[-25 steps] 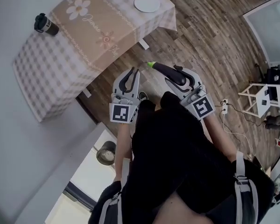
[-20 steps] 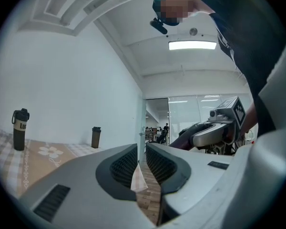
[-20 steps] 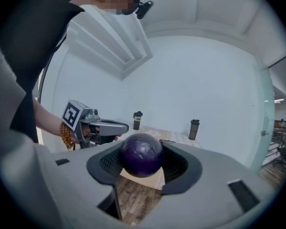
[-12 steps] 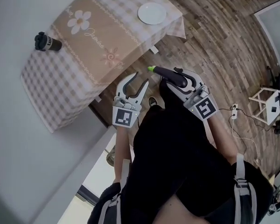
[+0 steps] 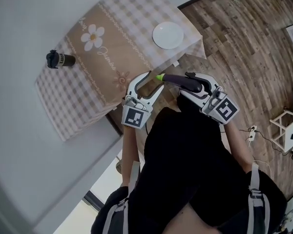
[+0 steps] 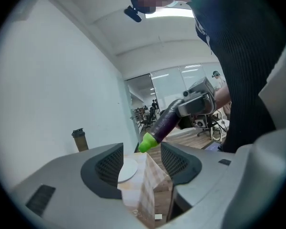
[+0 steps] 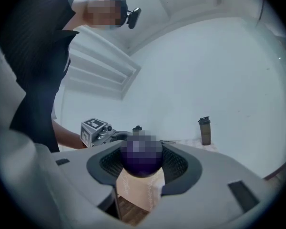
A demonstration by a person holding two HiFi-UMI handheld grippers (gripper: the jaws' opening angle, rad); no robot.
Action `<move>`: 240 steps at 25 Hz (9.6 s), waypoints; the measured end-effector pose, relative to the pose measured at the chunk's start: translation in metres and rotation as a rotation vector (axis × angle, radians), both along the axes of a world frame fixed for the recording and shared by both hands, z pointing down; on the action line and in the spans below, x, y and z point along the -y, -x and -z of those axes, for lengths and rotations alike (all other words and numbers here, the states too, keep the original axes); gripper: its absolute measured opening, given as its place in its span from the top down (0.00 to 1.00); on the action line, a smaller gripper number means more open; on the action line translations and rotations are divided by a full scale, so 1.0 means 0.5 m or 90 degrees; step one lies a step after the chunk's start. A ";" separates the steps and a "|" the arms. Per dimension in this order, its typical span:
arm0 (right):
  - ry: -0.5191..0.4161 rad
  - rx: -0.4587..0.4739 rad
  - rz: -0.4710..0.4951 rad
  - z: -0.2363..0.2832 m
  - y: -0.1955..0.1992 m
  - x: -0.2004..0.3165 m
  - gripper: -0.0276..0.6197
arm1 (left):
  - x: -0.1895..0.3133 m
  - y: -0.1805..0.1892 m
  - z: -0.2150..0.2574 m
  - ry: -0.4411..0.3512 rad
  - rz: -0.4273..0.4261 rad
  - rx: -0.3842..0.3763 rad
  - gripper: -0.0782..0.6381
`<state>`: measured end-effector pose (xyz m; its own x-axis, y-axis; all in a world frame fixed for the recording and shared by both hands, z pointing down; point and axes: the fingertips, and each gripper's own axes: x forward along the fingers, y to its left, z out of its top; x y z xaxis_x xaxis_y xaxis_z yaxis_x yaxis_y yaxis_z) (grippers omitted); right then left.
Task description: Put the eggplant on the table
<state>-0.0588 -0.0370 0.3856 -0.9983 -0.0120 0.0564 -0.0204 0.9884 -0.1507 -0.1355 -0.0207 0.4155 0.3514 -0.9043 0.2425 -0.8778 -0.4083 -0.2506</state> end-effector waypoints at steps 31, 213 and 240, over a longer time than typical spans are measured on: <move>0.195 0.079 0.134 -0.035 0.106 0.194 0.61 | 0.146 0.029 -0.044 0.021 -0.138 -0.094 0.68; -0.059 0.050 -0.287 0.041 -0.100 0.401 0.84 | 0.337 -0.006 0.068 -0.100 0.165 -0.086 0.90; -0.072 0.025 -0.303 0.027 -0.114 0.418 0.95 | 0.350 -0.023 0.060 -0.097 0.153 -0.081 0.90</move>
